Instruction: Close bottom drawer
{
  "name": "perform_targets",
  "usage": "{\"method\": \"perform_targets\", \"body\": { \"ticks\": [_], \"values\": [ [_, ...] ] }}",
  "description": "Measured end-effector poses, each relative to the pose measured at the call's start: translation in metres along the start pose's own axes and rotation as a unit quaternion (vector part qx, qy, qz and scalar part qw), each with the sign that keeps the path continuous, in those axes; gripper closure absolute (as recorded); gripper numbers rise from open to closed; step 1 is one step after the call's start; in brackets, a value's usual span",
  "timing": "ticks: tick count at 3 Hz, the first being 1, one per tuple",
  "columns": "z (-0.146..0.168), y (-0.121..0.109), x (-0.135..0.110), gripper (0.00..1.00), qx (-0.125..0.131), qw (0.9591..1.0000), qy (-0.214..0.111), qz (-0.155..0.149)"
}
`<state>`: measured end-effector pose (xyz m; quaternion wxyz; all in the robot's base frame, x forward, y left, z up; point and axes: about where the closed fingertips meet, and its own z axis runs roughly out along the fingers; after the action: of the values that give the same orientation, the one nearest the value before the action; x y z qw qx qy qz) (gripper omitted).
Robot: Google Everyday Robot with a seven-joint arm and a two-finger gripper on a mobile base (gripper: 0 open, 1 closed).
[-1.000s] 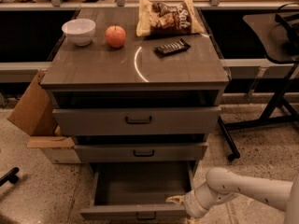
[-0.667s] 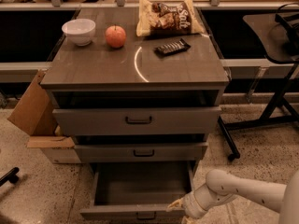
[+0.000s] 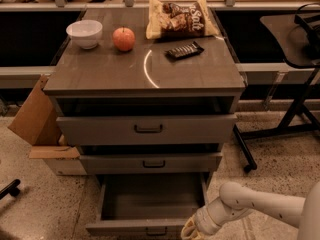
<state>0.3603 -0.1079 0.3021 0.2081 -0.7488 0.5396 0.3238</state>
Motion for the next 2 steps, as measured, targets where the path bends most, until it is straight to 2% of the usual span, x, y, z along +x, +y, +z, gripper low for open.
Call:
{"method": "perform_targets", "body": {
  "ticks": [1, 2],
  "values": [
    [0.016, -0.002, 0.020, 1.00, -0.016, 0.9997, 0.015, -0.012],
    [0.033, 0.001, 0.042, 1.00, -0.027, 0.9992, 0.025, -0.013]
  ]
}}
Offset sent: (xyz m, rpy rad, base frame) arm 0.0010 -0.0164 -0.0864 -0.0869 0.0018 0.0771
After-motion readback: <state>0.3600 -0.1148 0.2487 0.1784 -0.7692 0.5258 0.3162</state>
